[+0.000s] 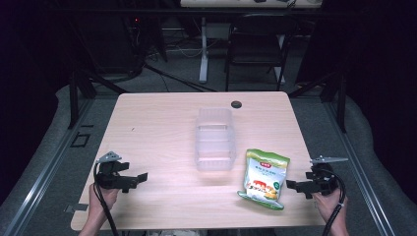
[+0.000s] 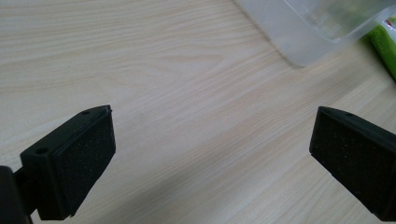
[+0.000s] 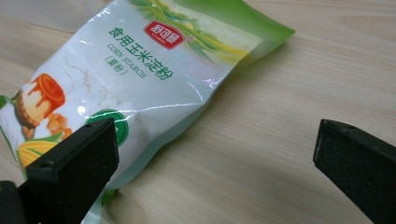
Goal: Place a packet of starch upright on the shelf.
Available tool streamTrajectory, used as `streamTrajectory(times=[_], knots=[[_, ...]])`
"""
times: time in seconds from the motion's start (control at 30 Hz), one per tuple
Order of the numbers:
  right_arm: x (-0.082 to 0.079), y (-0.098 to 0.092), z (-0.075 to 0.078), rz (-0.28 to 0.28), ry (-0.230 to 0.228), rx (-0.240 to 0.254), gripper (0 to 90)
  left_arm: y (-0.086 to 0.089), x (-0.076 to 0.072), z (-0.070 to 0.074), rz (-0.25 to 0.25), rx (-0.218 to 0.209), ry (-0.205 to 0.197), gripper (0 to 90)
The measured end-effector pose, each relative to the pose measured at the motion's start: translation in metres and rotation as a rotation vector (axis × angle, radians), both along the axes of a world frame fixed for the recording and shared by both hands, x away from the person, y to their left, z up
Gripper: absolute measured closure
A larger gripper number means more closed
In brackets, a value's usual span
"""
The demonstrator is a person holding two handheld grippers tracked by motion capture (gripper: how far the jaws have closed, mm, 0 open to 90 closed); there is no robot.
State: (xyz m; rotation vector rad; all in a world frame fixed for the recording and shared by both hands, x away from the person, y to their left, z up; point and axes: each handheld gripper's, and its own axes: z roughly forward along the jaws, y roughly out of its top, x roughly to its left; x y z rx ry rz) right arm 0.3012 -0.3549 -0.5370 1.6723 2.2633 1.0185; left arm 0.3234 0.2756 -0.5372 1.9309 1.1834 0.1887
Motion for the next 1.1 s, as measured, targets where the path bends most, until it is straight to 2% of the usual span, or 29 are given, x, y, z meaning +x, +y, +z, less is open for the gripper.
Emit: streamTrajectory(times=[0.1,0.23,0.43,0.67,0.97,1.1], knots=[[0.003,0.002,0.001,-0.004,0.005,0.016,0.0,-0.001,0.0,0.0,-0.004,0.003,0.001,0.3],[0.01,0.007,0.002,-0.001,0.009,0.006,0.0,-0.001,0.0,0.0,-0.001,0.005,0.002,0.4],[0.022,0.015,-0.001,0.0,0.04,0.013,0.0,-0.001,0.0,0.0,0.0,0.008,0.004,0.8],[0.037,0.024,-0.005,0.004,0.069,-0.001,1.7,-0.001,0.0,0.0,0.0,0.009,0.005,1.0],[0.054,0.03,-0.012,-0.001,0.105,0.017,13.1,-0.001,0.0,-0.001,0.001,0.012,0.006,1.5],[0.058,0.033,-0.014,-0.018,0.123,0.004,15.6,-0.001,0.0,0.0,0.002,0.011,0.004,1.7]])
